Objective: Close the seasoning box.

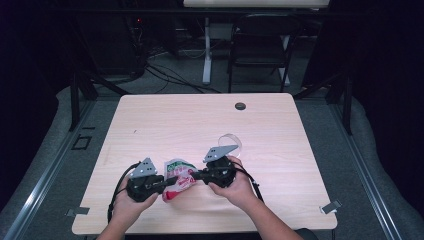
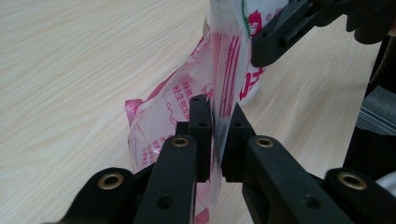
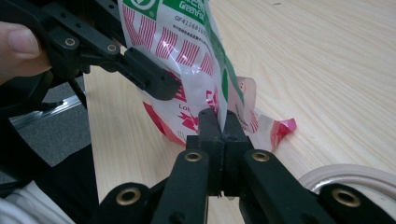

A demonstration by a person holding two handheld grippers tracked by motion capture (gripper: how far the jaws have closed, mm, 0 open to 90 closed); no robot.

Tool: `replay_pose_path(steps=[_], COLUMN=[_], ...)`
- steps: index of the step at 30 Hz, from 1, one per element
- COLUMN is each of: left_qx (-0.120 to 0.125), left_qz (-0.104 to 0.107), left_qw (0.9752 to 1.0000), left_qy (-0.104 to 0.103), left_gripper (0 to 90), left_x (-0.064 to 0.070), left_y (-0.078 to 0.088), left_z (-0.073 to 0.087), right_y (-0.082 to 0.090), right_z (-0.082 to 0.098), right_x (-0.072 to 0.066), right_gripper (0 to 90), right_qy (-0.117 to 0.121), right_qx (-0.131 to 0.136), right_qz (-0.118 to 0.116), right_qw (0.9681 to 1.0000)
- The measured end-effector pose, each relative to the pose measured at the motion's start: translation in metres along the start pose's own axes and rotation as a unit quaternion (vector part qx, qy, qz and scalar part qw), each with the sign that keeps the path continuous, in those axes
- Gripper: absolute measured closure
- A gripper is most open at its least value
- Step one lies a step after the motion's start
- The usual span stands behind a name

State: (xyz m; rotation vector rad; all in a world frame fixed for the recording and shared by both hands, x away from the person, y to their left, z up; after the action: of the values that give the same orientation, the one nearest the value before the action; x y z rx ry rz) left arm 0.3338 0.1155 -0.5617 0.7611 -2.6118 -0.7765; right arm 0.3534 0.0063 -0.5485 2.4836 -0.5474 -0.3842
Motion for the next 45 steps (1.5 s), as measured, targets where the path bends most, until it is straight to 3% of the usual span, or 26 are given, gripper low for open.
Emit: replay_pose_path(steps=[5,9,14,21,31,36,45], left_qx=[0.0,-0.001,-0.003,-0.017,-0.027,-0.033,-0.039], left_qz=[-0.01,-0.04,-0.067,-0.065,-0.056,-0.049,-0.041], left_qw=[0.9999,0.9992,0.9977,0.9975,0.9979,0.9977,0.9978], left_qy=[0.012,0.004,0.005,0.024,0.018,0.032,0.034], left_gripper=[69.7,56.5,50.6,39.8,36.9,34.1,32.6], left_x=[-0.002,-0.006,-0.013,-0.02,-0.022,-0.023,-0.025], left_y=[-0.004,-0.009,-0.013,-0.023,-0.039,-0.045,-0.051], left_z=[0.009,0.017,0.026,0.039,0.045,0.048,0.049], right_y=[0.001,0.001,0.002,0.003,0.006,0.006,0.007], right_z=[-0.002,-0.004,-0.008,-0.01,-0.007,-0.006,-0.004], right_x=[0.0,-0.002,-0.003,-0.003,-0.001,-0.001,-0.001], right_gripper=[90.0,90.0,90.0,90.0,90.0,90.0,90.0], right_qy=[0.003,0.004,0.004,0.002,0.002,0.002,0.002], right_qx=[0.006,0.011,0.019,0.025,0.024,0.024,0.024], right_qz=[-0.005,-0.007,-0.009,-0.017,-0.011,-0.011,-0.009], right_qw=[1.0,0.9999,0.9998,0.9996,0.9996,0.9996,0.9997])
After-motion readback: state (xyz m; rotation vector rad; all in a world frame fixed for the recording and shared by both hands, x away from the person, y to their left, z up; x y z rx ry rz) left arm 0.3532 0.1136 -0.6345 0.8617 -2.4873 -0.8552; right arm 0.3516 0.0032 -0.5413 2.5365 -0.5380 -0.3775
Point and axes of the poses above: each handheld gripper's, and its own axes: y roughly backward along the jaws, z roughly out of its underside, x roughly to its right, the point moved 10 cm from there along -y, roughly forward along the jaws, and after that the axes turned 2 degrees about z, right-handed, at the moved point
